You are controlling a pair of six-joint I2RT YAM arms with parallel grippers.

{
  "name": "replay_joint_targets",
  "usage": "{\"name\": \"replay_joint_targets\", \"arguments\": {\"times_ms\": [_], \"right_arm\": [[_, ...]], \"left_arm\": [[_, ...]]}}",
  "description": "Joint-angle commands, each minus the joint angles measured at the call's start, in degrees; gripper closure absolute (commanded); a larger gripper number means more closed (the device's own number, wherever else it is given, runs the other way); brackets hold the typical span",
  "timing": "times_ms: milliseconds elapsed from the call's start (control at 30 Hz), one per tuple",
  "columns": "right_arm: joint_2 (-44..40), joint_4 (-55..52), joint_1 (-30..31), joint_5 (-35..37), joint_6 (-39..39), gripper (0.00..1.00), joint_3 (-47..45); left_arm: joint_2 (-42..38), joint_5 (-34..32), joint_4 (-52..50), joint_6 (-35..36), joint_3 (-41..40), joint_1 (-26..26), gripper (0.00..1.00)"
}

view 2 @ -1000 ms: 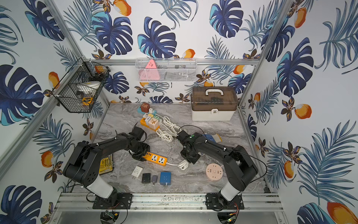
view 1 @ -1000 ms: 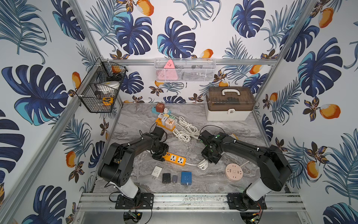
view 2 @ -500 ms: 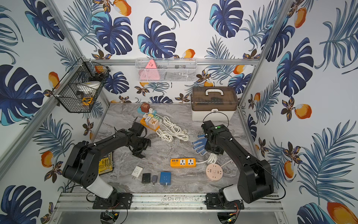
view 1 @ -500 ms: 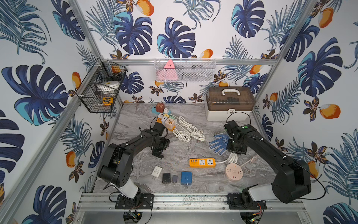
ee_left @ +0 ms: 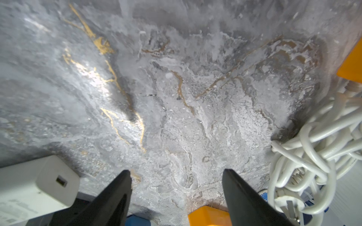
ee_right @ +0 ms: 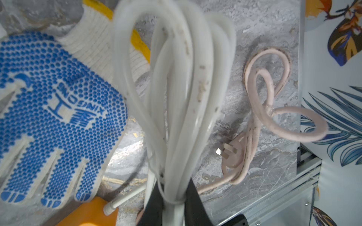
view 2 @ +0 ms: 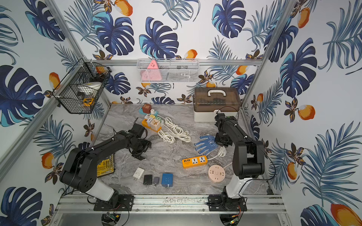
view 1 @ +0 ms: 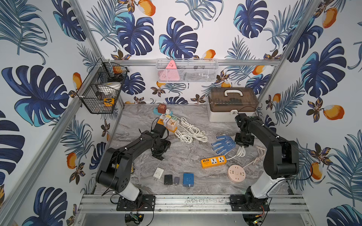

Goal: Pull the plug off the socket
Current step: Move the socket to the center of the board.

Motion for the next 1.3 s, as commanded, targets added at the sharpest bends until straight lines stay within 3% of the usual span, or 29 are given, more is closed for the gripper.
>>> {"name": "replay_joint_targets", "arguments": {"times_ms": [0, 67, 233, 367, 567, 767, 900, 1067, 1267], "right_arm": [[2.17, 0.17, -0.07, 1.8, 0.16, 0.88, 1.18], [3.15, 0.46, -0.15, 3.0, 0.72, 0.81, 1.29], [4.8, 1.69, -0.1, 2.95, 2.01, 0.49, 1.27], [4.1, 1.77, -0.07, 1.2, 2.76, 0.38, 1.34], [-0.91, 1.26, 3.4, 0.42, 3.46, 0.34, 3.21], [-6.8, 6.6, 17.11, 0.87, -1.61, 0.33, 6.08], [-7.78, 15.85, 26.37, -6.08, -6.7, 0.31, 6.5], [-2.39, 25.52, 34.81, -16.39, -11.32, 0.28, 9.47], [4.76, 40.03, 37.25, -25.9, -15.87, 0.25, 10.56]], "left_arm": [[-1.37, -0.65, -1.48, 1.85, -0.46, 0.01, 0.2], [-2.25, -0.98, -1.82, 2.59, -0.64, 0.09, 0.2], [-4.16, -1.73, -2.27, 5.64, 0.24, 0.16, 0.2], [-4.96, -4.93, -6.21, 10.29, 4.71, 0.07, 0.2], [-6.91, -9.22, -9.03, 18.46, 10.17, 0.14, 0.22], [-5.38, -12.37, -11.01, 30.85, 17.55, 0.67, 0.23], [-3.07, -13.47, -12.58, 36.86, 22.98, 3.02, 0.23], [-1.3, -8.6, -11.45, 35.69, 22.84, 8.48, 0.24], [-4.08, -5.05, -5.81, 39.71, 19.59, 8.59, 0.22]]}}
